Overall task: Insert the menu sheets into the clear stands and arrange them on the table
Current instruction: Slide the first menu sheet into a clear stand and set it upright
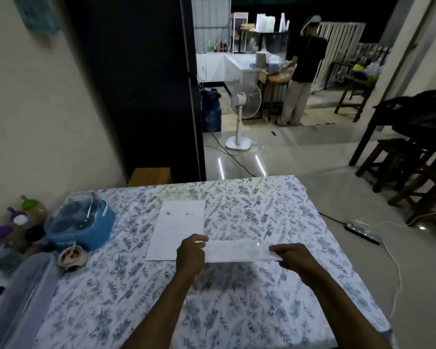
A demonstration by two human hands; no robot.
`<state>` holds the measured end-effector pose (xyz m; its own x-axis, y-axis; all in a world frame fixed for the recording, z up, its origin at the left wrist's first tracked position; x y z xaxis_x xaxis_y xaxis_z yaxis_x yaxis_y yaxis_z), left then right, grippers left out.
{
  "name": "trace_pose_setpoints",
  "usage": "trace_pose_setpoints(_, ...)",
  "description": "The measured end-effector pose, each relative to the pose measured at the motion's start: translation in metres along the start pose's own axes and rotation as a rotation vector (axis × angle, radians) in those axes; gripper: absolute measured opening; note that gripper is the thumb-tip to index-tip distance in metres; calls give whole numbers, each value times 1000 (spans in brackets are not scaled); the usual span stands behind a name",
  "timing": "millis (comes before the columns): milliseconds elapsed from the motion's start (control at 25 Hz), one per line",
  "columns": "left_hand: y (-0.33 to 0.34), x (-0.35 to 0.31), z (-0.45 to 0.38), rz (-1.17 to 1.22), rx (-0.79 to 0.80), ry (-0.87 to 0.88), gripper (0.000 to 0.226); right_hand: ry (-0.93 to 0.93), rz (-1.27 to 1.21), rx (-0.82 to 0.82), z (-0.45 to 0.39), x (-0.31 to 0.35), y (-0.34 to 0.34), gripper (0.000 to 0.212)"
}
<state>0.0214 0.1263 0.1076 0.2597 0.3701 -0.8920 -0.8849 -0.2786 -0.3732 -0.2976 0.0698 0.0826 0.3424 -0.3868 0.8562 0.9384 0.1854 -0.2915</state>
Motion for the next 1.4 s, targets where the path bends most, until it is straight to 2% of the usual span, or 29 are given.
trace_pose_setpoints(160,-10,-14,-5,323,-12,-111,21,-59,5,-21,2,28,-17,10)
trace_pose_setpoints(240,-7,-25,-9,359,40,-94,18,-90,19,-54,-5,42,-25,4)
trace_pose_setpoints(280,-5,-29,-12,336,73,-70,18,-135,84,-85,-12,50,-28,4)
trace_pose_setpoints(400,6,-39,-32,120,140,71,21,-268,492,-210,-36,74,-23,12)
trace_pose_setpoints(520,12,-40,-60,-195,64,204,18,-251,556,-224,-70,61,-11,17)
trace_pose_setpoints(600,18,-36,-75,-298,27,238,12,-236,574,-212,-86,54,-6,13)
trace_pose_setpoints(680,30,-26,-92,-328,60,229,10,-240,596,-194,-100,57,-5,17)
trace_pose_setpoints(760,40,-6,-107,-340,89,193,17,-252,642,-182,-113,61,-3,27)
trace_pose_setpoints(960,48,36,-134,-353,64,160,22,-285,702,-158,-135,58,7,15)
trace_pose_setpoints(1120,52,36,-135,-368,55,196,29,-276,763,-182,-141,39,17,14)
trace_pose_setpoints(1200,51,34,-133,-360,57,214,30,-257,836,-145,-136,12,34,23)
trace_pose_setpoints(1280,48,33,-130,-381,42,234,37,-221,790,-104,-128,-14,48,33)
trace_pose_setpoints(1400,48,26,-135,-381,68,255,41,-188,719,-55,-136,-26,46,33)
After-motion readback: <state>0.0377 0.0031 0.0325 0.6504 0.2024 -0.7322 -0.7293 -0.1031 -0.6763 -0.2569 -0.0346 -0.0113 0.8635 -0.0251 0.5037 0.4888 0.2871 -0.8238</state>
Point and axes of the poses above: each hand's wrist, its own z-axis away from the middle knuckle, its own y-axis out of the palm, x = y × z, the point moved 9 cm from there along -z, towards the middle knuckle, and after that the axes turned 3 degrees about z, right-handed, at the moved point
